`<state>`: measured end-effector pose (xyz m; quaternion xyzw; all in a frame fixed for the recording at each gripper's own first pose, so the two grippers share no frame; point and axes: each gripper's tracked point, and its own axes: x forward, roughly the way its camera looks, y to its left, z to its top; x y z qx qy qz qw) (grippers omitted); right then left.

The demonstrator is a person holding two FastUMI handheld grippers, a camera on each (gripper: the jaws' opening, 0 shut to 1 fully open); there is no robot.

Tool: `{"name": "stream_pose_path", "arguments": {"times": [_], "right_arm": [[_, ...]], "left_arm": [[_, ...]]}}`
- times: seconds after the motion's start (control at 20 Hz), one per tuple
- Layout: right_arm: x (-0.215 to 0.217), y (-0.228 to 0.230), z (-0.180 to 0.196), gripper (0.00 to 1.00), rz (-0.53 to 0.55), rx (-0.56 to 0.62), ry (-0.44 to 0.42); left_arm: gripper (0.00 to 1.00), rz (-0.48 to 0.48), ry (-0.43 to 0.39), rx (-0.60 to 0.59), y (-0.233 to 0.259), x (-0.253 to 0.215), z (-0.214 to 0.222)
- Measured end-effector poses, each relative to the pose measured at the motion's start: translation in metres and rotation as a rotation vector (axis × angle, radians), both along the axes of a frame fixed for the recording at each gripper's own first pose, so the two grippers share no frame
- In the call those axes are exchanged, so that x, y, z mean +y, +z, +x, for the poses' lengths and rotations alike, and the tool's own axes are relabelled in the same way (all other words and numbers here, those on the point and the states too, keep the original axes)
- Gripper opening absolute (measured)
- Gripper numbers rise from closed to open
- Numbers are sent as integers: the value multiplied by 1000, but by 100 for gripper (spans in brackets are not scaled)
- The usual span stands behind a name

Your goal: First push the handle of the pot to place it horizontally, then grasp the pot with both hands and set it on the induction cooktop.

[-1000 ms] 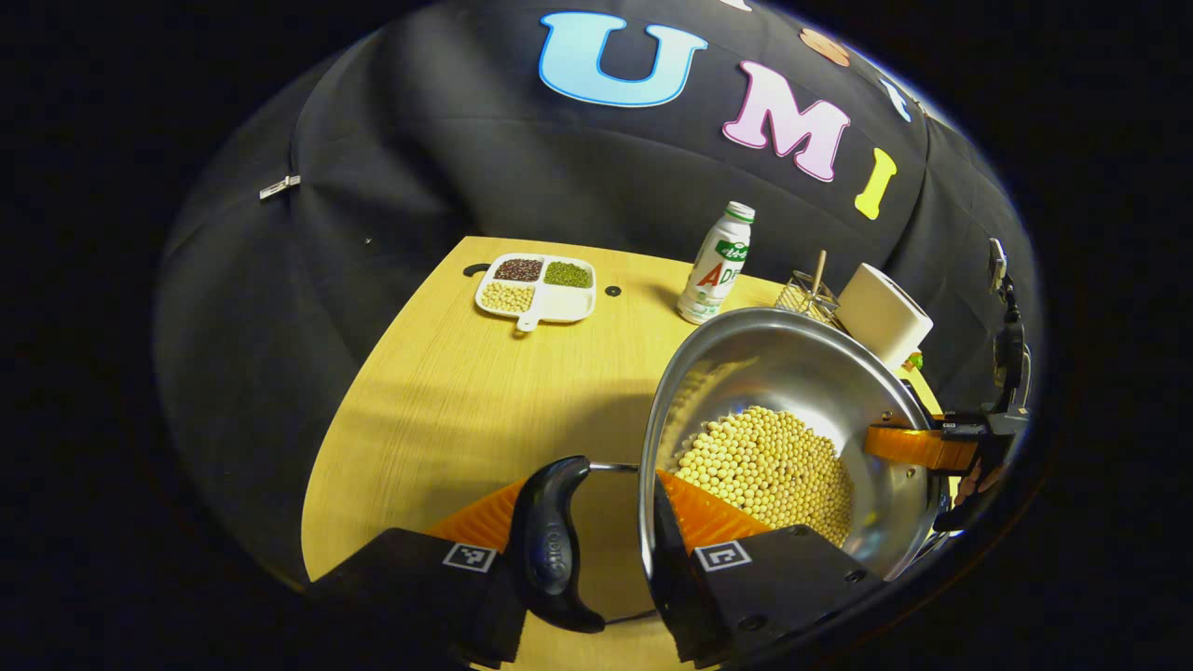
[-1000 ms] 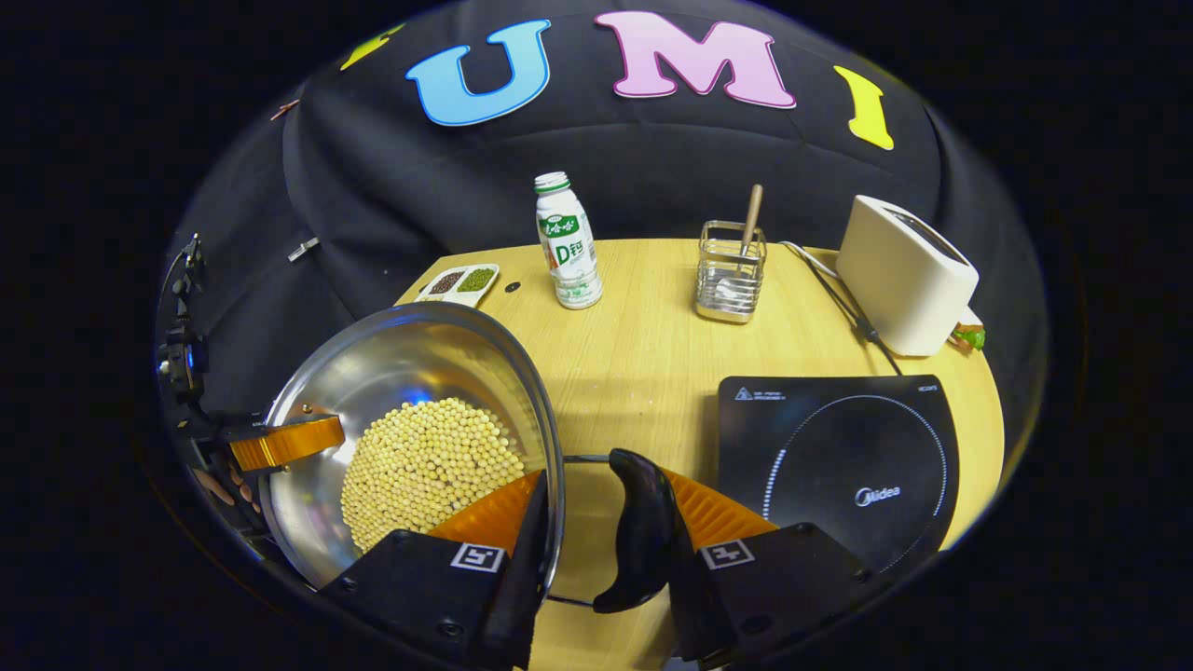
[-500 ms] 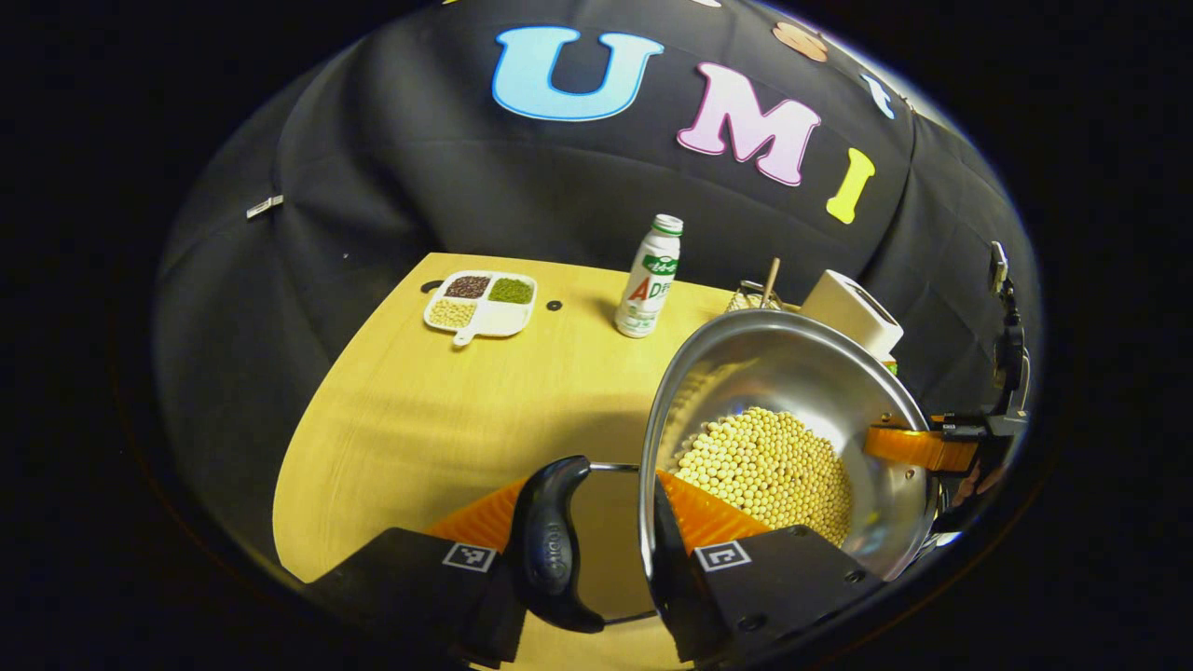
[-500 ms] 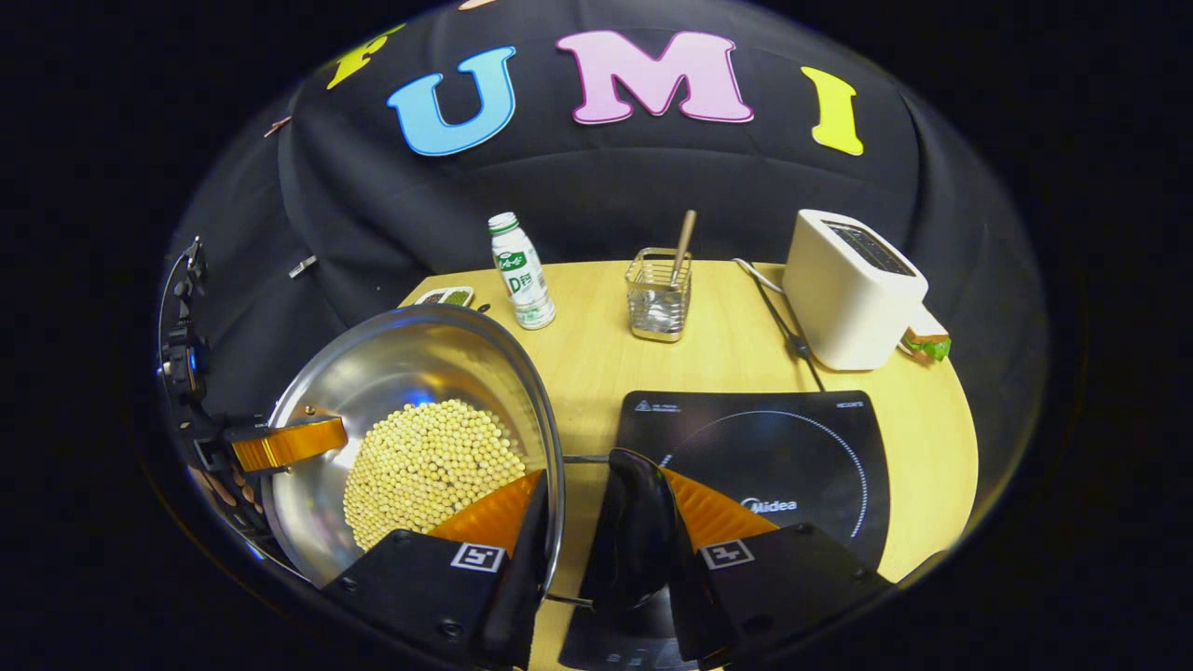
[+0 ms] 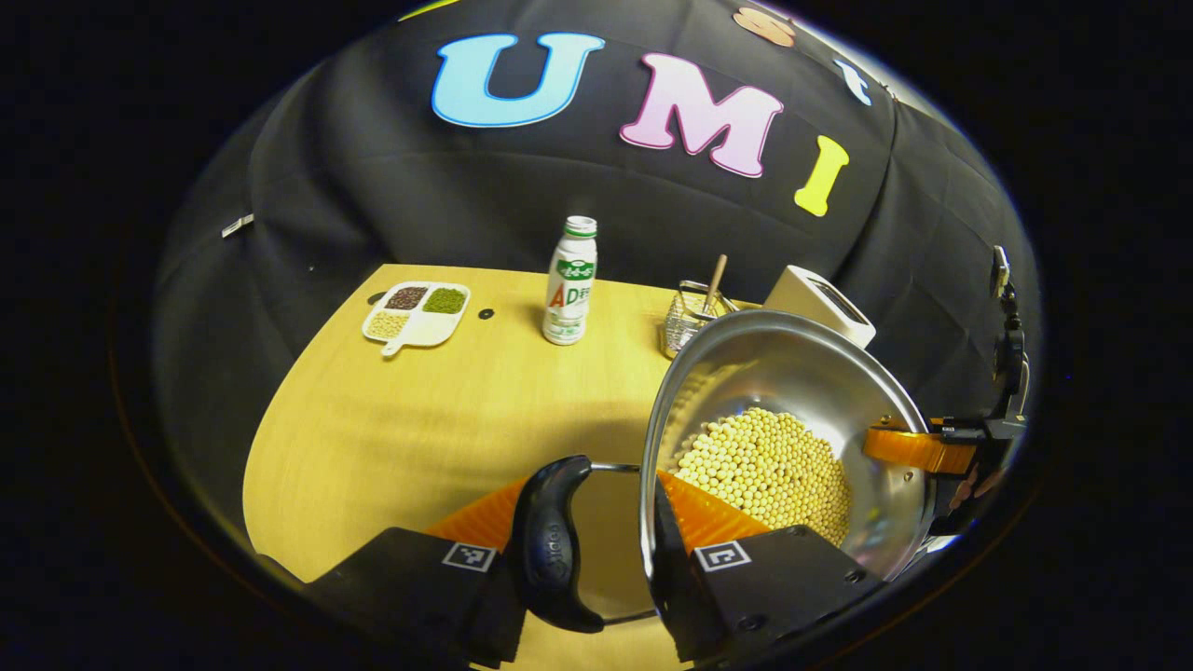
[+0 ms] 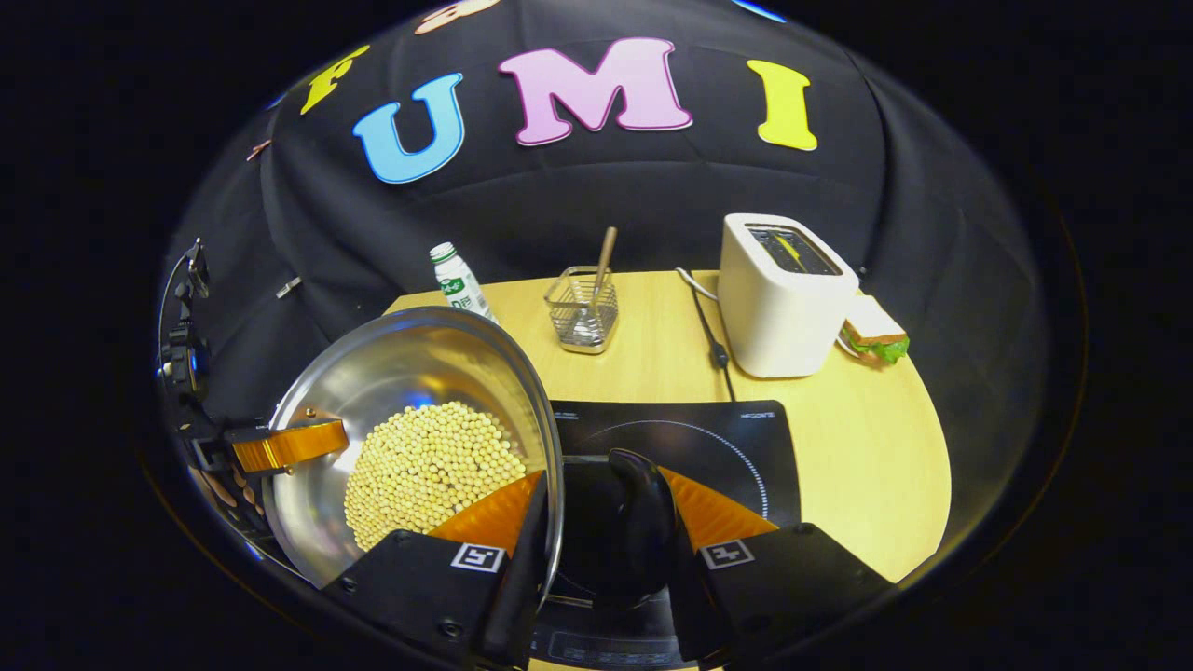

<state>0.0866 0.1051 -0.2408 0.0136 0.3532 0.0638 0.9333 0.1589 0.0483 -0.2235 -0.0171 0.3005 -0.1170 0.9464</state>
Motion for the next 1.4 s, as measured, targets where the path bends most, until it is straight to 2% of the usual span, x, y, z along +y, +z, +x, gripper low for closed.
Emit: {"name": "stream_pose_path", "arguments": {"times": [0.25, 0.3, 0.4, 0.55, 1.05, 1.4], "right_arm": [[-42, 1, 3, 61, 3, 8, -20], [-50, 1, 3, 57, 3, 10, -23], [-64, 0, 4, 61, 9, 16, -34], [-85, -4, 5, 61, 13, 25, -48], [-139, -25, 15, 61, -2, 57, -89], [-157, -44, 22, 61, -8, 87, -101]], "left_arm": [[63, 0, -13, 16, -6, -48, 14], [63, 0, -16, 21, -8, -56, 15], [62, 5, -23, 23, -10, -70, 18], [63, 9, -35, 27, -15, -90, 22], [63, 1, -66, 68, -42, -139, 37], [63, -5, -60, 97, -61, -148, 33]]}}
